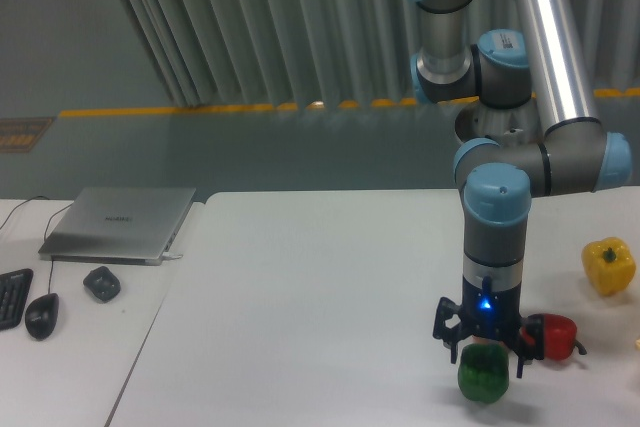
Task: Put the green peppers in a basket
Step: 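Close the gripper on the green pepper and lift it, then carry the green pepper past the yellow pepper out of the table area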
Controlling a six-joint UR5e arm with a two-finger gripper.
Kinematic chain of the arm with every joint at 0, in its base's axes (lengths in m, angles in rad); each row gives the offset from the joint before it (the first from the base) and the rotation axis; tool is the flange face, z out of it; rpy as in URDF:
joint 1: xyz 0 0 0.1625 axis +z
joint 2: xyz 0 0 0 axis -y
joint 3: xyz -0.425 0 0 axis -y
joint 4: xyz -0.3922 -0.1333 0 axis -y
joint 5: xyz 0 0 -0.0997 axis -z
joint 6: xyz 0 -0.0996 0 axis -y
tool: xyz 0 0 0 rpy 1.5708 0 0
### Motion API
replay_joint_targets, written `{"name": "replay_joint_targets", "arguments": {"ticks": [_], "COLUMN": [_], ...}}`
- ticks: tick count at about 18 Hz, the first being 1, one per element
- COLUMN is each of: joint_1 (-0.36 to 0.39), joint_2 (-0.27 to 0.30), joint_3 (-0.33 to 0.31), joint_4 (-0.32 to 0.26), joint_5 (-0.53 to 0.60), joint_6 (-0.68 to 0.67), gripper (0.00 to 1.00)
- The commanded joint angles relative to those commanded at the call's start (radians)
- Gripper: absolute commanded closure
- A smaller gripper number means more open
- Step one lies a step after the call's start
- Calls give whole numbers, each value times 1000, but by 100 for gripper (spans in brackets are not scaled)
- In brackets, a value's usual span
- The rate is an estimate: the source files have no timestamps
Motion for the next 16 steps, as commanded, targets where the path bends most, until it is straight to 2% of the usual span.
{"name": "replay_joint_targets", "arguments": {"ticks": [1,3,4,5,7,9,12,16], "joint_1": [0,-2,-6,-6,-6,-6,-6,6], "joint_2": [2,5,5,6,11,15,25,69], "joint_3": [-2,-5,-5,-5,-5,-3,3,6], "joint_4": [0,0,-2,-2,-3,-5,-9,-14], "joint_5": [0,0,0,0,0,0,0,0], "joint_6": [0,5,6,3,6,11,11,60], "gripper": [0,15,31,39,48,52,52,52]}}
